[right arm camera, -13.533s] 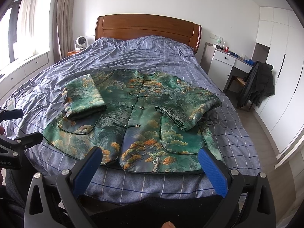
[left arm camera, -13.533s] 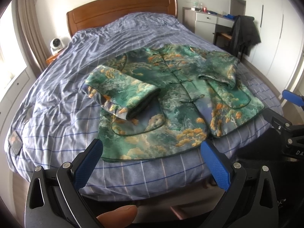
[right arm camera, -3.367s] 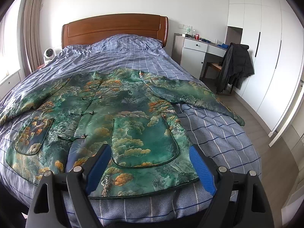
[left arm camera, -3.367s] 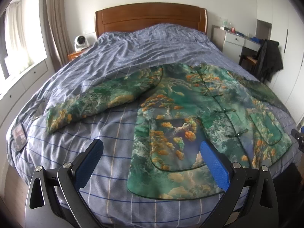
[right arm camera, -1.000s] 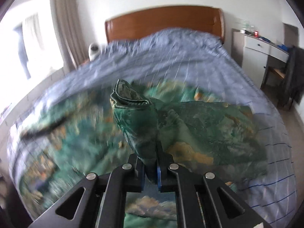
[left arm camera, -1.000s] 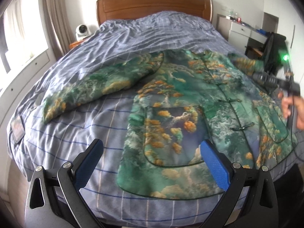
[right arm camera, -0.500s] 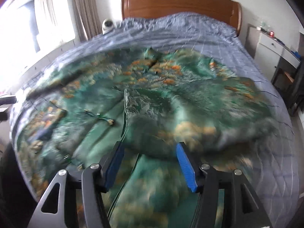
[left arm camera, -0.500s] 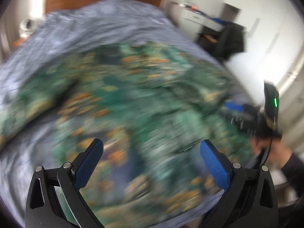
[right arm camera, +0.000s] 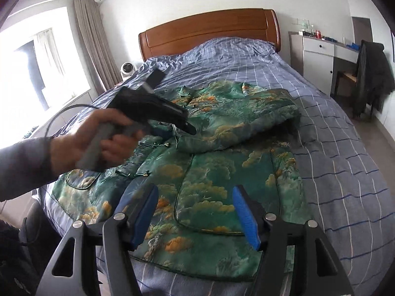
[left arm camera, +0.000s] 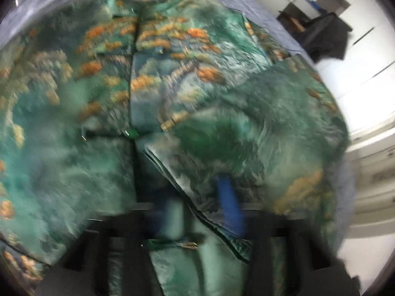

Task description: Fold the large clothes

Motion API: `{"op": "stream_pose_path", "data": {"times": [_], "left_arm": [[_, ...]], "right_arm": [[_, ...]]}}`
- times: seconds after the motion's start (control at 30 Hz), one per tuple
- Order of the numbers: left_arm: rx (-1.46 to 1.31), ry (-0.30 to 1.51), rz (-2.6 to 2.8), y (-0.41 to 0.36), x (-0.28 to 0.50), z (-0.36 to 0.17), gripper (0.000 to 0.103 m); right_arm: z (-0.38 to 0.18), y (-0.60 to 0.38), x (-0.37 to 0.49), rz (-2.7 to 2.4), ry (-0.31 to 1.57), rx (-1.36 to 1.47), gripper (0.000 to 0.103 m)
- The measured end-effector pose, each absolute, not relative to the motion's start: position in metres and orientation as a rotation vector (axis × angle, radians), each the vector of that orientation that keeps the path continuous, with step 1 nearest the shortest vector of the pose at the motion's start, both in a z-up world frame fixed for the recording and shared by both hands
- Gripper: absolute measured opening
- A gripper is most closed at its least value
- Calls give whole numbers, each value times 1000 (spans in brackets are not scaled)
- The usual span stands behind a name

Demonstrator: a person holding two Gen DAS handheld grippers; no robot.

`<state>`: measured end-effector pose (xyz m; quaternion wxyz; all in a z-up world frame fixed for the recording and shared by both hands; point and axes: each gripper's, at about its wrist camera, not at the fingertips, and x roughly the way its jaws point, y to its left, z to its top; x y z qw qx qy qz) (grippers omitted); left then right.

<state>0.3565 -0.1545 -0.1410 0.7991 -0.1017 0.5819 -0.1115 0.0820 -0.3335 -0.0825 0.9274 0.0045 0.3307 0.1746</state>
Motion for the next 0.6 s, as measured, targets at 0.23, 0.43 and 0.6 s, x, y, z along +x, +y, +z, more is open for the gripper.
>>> {"op": "stream_pose_path", "data": {"times": [0.23,0.43,0.6], "left_arm": [[-164,1096,-218,-132,386,-88,5],[-220,1091,-161,-100,421,-105,5],[-228,1102,-155,-94,428,-132,6]], "right_arm": [[-67,-351,110,345,653,8,64],[-54,-373,200,262,652,-43,64],[-59,-391,310,196,719,-27,28]]}}
